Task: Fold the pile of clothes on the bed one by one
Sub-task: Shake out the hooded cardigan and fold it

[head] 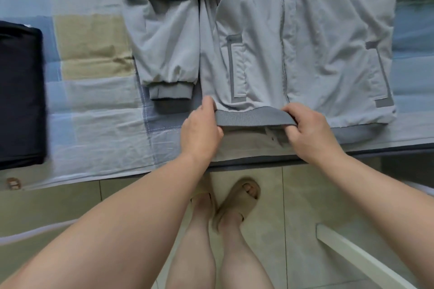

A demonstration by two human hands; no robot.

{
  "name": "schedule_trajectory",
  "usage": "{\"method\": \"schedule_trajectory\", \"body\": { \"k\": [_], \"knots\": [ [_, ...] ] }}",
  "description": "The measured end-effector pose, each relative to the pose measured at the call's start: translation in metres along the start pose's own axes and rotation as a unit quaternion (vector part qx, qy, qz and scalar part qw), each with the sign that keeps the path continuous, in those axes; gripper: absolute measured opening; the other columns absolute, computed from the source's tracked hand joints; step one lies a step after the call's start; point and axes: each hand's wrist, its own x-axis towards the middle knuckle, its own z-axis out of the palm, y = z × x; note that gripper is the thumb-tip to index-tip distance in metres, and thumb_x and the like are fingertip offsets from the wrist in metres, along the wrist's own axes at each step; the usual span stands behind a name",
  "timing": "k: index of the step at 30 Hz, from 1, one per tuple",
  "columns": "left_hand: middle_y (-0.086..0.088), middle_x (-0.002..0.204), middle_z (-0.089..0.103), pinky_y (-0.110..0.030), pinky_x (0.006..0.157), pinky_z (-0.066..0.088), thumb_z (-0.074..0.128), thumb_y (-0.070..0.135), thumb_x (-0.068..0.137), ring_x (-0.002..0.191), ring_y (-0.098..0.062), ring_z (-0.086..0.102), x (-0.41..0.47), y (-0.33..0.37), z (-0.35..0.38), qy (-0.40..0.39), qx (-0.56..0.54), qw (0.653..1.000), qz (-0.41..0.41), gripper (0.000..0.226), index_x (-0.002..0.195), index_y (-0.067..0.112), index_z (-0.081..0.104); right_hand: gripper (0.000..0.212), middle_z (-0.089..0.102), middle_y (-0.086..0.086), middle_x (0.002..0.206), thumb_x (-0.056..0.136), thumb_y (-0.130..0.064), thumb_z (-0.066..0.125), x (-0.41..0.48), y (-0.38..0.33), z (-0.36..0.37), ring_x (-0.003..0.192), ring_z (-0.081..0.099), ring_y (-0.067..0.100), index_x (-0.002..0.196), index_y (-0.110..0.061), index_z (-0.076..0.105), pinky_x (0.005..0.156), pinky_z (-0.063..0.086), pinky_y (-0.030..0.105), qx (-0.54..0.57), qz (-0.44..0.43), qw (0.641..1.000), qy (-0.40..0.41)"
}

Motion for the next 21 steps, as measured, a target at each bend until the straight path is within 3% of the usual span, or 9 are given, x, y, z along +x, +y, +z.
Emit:
{"method": "schedule_trajectory", "body": {
  "k": [4, 6, 9, 12, 15, 18, 21],
  "knots": [
    [-0.009, 0.095, 0.059, -0.044, 0.067, 0.042, 0.058, 0.002, 0.083, 0.085, -0.035, 0.056, -0.023, -0.026, -0.009, -0.024, 0.084, 0.996, 0.012, 0.029, 0.101, 0.014, 0.039, 0.034, 0.066, 0.006, 0.096, 0.071, -0.009, 0.051, -0.003, 0.012, 0.005, 0.089, 0.057, 0.032, 0.103, -0.013, 0.063, 0.075, 0.046, 0.042, -0.115, -0.073, 0.990, 0.027],
    [-0.009, 0.092, 0.055, -0.043, 0.064, 0.039, 0.053, -0.002, 0.082, 0.083, -0.037, 0.054, -0.033, -0.046, -0.016, -0.026, 0.091, 0.995, -0.002, 0.027, 0.099, 0.013, 0.038, 0.035, 0.062, 0.008, 0.094, 0.067, 0.000, 0.064, -0.006, 0.021, 0.013, 0.085, 0.056, 0.036, 0.099, -0.012, 0.062, 0.072, 0.042, 0.042, -0.221, -0.105, 0.969, 0.026],
    [-0.003, 0.081, 0.049, -0.042, 0.062, 0.039, 0.049, -0.003, 0.082, 0.078, -0.034, 0.054, -0.038, -0.056, -0.020, -0.018, 0.039, 0.997, -0.062, 0.027, 0.103, 0.011, 0.039, 0.037, 0.053, 0.010, 0.104, 0.069, -0.006, 0.072, -0.010, 0.034, 0.021, 0.094, 0.051, 0.035, 0.102, -0.015, 0.058, 0.078, 0.039, 0.043, -0.297, -0.023, 0.955, -0.007],
    [-0.003, 0.092, 0.056, -0.036, 0.069, 0.040, 0.051, 0.001, 0.089, 0.081, -0.026, 0.054, -0.029, -0.043, -0.010, -0.019, -0.069, 0.983, -0.171, 0.036, 0.122, 0.011, 0.044, 0.035, 0.044, 0.011, 0.116, 0.081, -0.010, 0.062, -0.010, 0.039, 0.025, 0.098, 0.050, 0.037, 0.112, -0.016, 0.048, 0.079, 0.045, 0.044, -0.219, 0.124, 0.966, -0.058],
    [-0.013, 0.105, 0.066, -0.037, 0.076, 0.046, 0.045, 0.002, 0.090, 0.098, -0.036, 0.060, -0.020, -0.039, 0.008, -0.038, -0.087, 0.979, -0.183, 0.035, 0.120, 0.008, 0.060, 0.040, 0.043, 0.010, 0.118, 0.081, 0.003, 0.055, -0.016, 0.039, 0.026, 0.089, 0.052, 0.033, 0.117, -0.013, 0.050, 0.077, 0.048, 0.043, -0.097, 0.075, 0.992, -0.025],
    [-0.015, 0.108, 0.067, -0.038, 0.078, 0.049, 0.046, 0.007, 0.087, 0.098, -0.037, 0.061, -0.029, -0.042, 0.007, -0.048, -0.005, 0.987, -0.156, 0.032, 0.113, 0.010, 0.064, 0.050, 0.044, 0.008, 0.117, 0.075, 0.010, 0.056, -0.029, 0.041, 0.012, 0.085, 0.047, 0.020, 0.119, -0.016, 0.059, 0.069, 0.047, 0.039, -0.091, -0.001, 0.995, 0.035],
    [-0.010, 0.106, 0.068, -0.034, 0.074, 0.044, 0.049, 0.010, 0.088, 0.098, -0.035, 0.065, -0.045, -0.049, -0.008, -0.102, 0.239, 0.960, -0.099, 0.023, 0.105, 0.014, 0.065, 0.035, 0.047, 0.007, 0.106, 0.081, -0.002, 0.066, -0.043, 0.049, 0.001, 0.087, 0.051, 0.032, 0.110, -0.022, 0.066, 0.062, 0.046, 0.038, -0.260, -0.079, 0.962, -0.010]
  ]
}}
